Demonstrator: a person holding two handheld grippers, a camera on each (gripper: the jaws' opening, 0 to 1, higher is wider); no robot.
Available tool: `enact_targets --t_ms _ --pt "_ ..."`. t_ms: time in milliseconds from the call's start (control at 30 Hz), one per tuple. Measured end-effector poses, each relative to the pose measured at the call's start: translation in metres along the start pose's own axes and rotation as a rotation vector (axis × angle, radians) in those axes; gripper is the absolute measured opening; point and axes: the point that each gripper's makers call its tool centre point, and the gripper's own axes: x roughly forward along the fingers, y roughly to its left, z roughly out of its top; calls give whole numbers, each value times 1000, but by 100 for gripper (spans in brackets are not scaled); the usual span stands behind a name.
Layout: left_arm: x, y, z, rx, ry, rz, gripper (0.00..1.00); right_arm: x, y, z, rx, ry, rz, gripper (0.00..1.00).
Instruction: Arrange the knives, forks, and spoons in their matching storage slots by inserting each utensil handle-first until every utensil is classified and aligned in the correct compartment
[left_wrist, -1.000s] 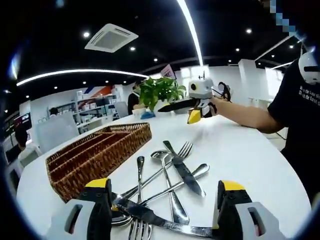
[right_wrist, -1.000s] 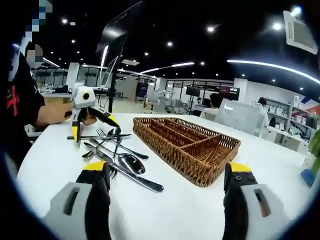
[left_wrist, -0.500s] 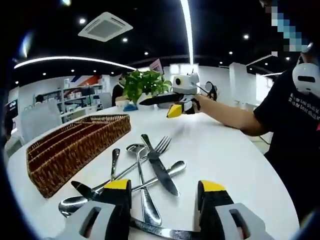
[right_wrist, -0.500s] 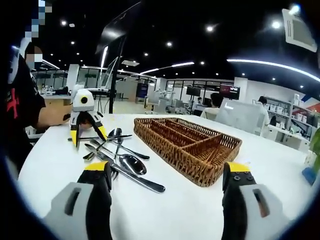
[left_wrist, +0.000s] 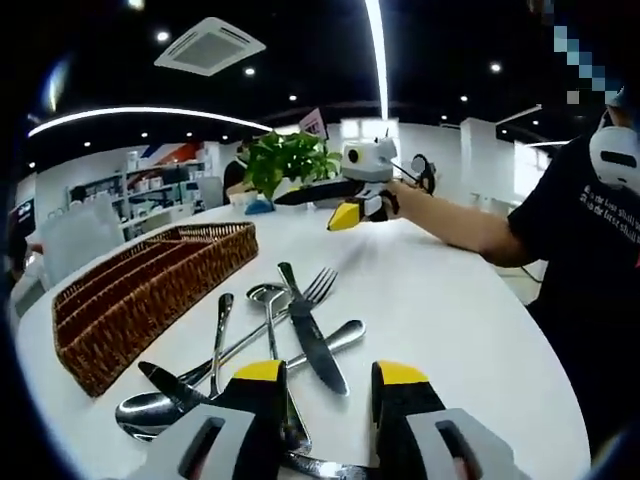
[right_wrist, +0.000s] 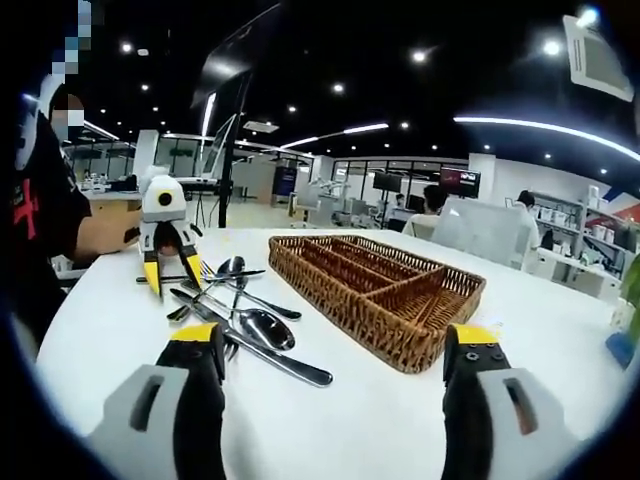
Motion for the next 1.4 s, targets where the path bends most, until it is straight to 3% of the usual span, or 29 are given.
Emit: enact_targets --t_ms 233,400,633,700,767,1000,1400 --pt "-1 2 -1 -11 10 11 24 0 0 0 2 0 1 92" --pt "6 -14 -5 3 67 -19 24 1 -1 -1 6 2 2 92" --pt "7 -14 -10 -16 93 -26 18 2 2 -1 -1 5 9 91" --pt "8 -11 -11 -62 103 -14 17 1 3 0 -6 5 9 91" --pt "12 -12 -11 -42 115 -9 17 2 4 -1 -5 6 11 91" --pt "14 -8 -9 -94 107 9 18 3 4 -2 -6 10 14 91" --pt "15 -4 -12 -74 141 48 13 4 5 -5 -3 19 17 90"
